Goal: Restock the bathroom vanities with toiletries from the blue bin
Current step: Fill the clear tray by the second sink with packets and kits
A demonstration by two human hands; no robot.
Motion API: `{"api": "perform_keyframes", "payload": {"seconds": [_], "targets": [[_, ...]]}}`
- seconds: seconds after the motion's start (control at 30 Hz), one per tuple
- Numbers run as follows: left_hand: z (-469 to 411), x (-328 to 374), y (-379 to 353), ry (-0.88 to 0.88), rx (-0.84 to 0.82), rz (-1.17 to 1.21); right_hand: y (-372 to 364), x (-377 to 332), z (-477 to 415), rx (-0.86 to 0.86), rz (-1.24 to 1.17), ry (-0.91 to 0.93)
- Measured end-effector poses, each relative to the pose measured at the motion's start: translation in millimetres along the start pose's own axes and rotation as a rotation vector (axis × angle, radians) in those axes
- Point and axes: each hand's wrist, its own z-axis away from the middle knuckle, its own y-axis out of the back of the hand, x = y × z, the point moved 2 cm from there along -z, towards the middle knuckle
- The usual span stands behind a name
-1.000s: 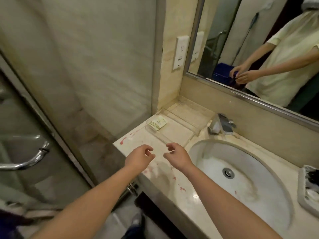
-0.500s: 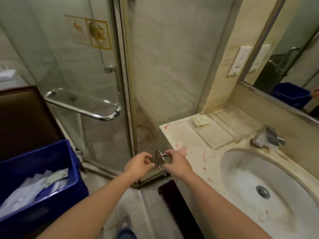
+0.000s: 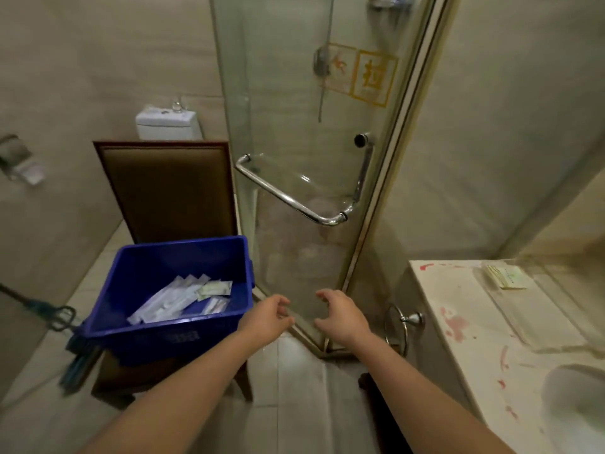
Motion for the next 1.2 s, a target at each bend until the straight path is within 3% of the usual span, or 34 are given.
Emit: {"api": "perform_keyframes", "payload": {"seconds": [0.37, 0.67, 1.2], "targets": [[-4.3, -124.3, 124.1, 0.079, 0.096, -0.078, -75.6, -144.7, -62.9, -0.086, -0.074, 0.102], [-16.8, -210.8, 197.0, 0.095, 0.09, -0.131, -142.8, -221.7, -102.1, -0.094, -0.056, 0.092], [-10.9, -277.2, 214.5, 0.185, 0.162, 0.078, -188.9, -268.7, -126.6, -0.21, 0.099, 0.115]]}}
